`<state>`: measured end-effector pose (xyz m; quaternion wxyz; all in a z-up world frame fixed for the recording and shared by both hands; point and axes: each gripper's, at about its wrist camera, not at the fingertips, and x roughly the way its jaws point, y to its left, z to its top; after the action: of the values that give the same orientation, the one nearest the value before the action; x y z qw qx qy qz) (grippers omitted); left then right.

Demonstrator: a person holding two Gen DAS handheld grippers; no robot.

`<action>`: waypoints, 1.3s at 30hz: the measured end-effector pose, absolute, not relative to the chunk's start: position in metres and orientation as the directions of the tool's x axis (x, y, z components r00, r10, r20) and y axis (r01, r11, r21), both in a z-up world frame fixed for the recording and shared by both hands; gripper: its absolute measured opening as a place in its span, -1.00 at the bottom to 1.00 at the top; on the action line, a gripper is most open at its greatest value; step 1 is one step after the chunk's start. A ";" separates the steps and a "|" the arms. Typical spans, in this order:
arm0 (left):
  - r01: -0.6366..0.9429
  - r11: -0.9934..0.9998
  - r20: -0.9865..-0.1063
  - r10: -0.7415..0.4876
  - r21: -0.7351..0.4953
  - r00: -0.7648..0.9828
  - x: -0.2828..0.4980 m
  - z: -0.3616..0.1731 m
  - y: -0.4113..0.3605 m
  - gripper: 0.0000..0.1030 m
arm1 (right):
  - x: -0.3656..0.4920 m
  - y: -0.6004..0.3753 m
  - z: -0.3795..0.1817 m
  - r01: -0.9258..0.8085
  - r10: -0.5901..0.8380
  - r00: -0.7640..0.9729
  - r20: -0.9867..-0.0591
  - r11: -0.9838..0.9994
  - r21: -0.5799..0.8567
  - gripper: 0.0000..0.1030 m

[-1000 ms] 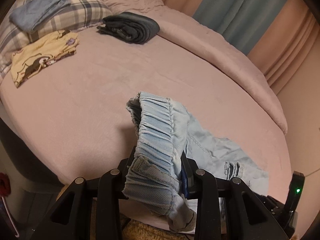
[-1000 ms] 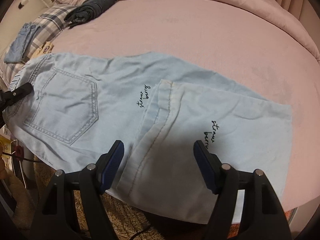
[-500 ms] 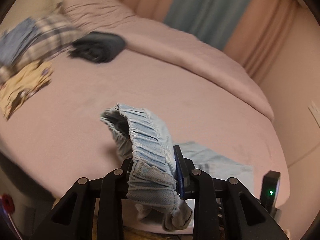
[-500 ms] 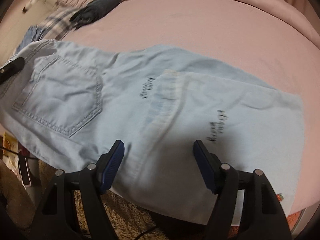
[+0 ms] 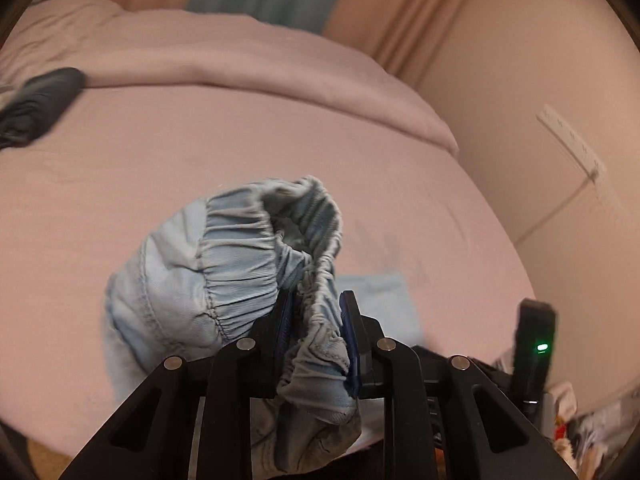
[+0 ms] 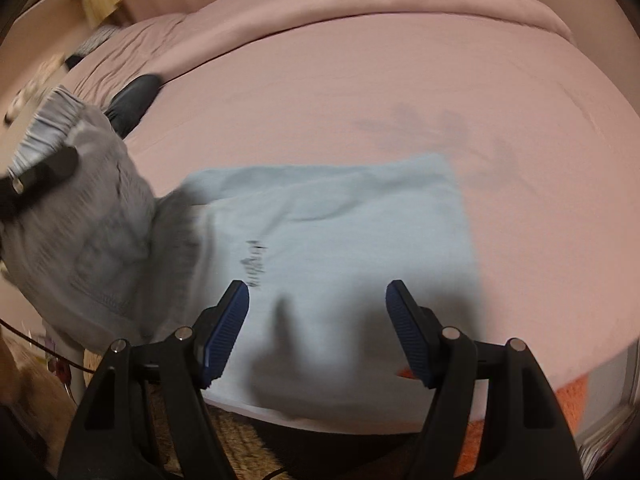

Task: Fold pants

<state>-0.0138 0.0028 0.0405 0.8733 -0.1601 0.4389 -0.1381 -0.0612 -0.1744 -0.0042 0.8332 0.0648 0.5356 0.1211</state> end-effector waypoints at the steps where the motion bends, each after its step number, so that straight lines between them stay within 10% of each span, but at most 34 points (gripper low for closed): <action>1: 0.111 0.901 -0.727 -0.406 -0.419 0.554 -0.009 0.033 -0.005 -0.56 | -0.063 -0.178 -0.006 -0.122 0.271 0.397 -0.877 0.963 0.242 0.37; 11: 0.136 0.858 -0.636 -0.465 -0.496 0.615 -0.028 0.066 0.026 0.70 | -0.075 -0.221 0.005 -0.044 0.284 0.429 -0.858 0.955 0.294 0.40; 19: -0.160 0.955 -0.811 -0.116 -0.249 0.573 -0.048 0.023 0.098 0.72 | -0.065 -0.188 0.025 -0.142 0.385 0.429 -0.817 0.922 0.360 0.44; 33: -0.273 0.927 -0.840 -0.075 -0.257 0.537 -0.074 0.005 0.118 0.72 | -0.039 -0.074 -0.031 -0.373 0.369 0.301 -0.879 0.894 0.248 0.36; 36: -0.271 0.927 -0.840 -0.079 -0.260 0.536 -0.073 0.002 0.116 0.72 | -0.042 -0.071 -0.026 -0.364 0.286 0.355 -0.890 0.919 0.151 -0.24; 39: -0.264 0.927 -0.840 -0.088 -0.265 0.535 -0.071 0.003 0.116 0.72 | -0.045 -0.083 -0.005 -0.353 0.327 0.387 -0.862 0.916 0.189 -0.37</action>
<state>-0.0711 0.1163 0.0027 0.8567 -0.1836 0.4794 0.0514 -0.0454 -0.0834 -0.0045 0.8327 -0.0125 0.5147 0.2041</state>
